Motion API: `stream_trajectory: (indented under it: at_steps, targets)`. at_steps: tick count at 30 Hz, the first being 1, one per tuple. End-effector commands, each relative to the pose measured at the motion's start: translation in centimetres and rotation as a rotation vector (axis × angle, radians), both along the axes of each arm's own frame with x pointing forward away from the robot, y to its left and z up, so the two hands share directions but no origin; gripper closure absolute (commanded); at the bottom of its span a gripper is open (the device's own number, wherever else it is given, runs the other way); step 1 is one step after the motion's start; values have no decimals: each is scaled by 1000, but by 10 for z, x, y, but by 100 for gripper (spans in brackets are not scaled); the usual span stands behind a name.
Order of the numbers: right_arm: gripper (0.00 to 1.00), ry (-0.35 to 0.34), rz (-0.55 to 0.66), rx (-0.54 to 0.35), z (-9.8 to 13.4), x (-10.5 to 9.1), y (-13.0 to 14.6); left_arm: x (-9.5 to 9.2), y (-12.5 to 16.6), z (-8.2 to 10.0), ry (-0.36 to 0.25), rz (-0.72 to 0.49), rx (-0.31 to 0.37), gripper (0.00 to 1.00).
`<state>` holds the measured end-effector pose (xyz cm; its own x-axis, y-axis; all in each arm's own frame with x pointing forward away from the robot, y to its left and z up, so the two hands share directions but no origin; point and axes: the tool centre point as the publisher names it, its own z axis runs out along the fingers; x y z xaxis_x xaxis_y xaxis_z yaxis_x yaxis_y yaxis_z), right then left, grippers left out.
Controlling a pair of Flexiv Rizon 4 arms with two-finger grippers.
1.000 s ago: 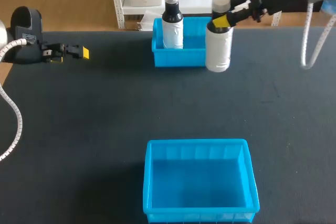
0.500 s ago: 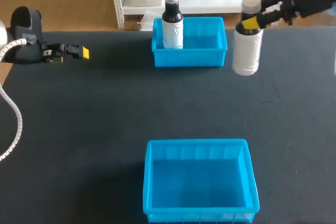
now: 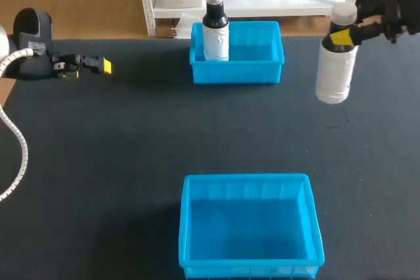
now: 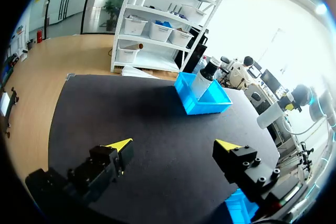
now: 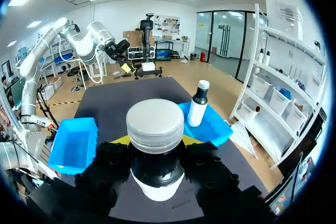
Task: Pick up the bottle, and place it in the far bin if it is heavy, or in the near bin if it is light.
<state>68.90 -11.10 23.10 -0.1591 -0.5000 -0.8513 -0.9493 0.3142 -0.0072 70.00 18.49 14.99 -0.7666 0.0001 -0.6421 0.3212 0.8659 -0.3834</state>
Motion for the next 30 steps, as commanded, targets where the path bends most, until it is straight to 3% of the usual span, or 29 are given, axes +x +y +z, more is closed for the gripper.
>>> stream_trajectory:
  at_steps: [1, 12, 23, 30]
  targets:
    - [100, -39, -67, -14, 7, -20, -6, 0, 0, 0, 0, 0, 0, 0]
    - [100, -53, -40, -19, 27, -58, 11, 0, 0, 0, 0, 0, 0, 0]
    - [100, -39, 56, 9, 41, -109, 59, 0, 0, 0, 0, 0, 0, 0]
    - [100, -16, 185, 35, 34, -141, 94, 0, 0, 0, 0, 0, 0, 0]
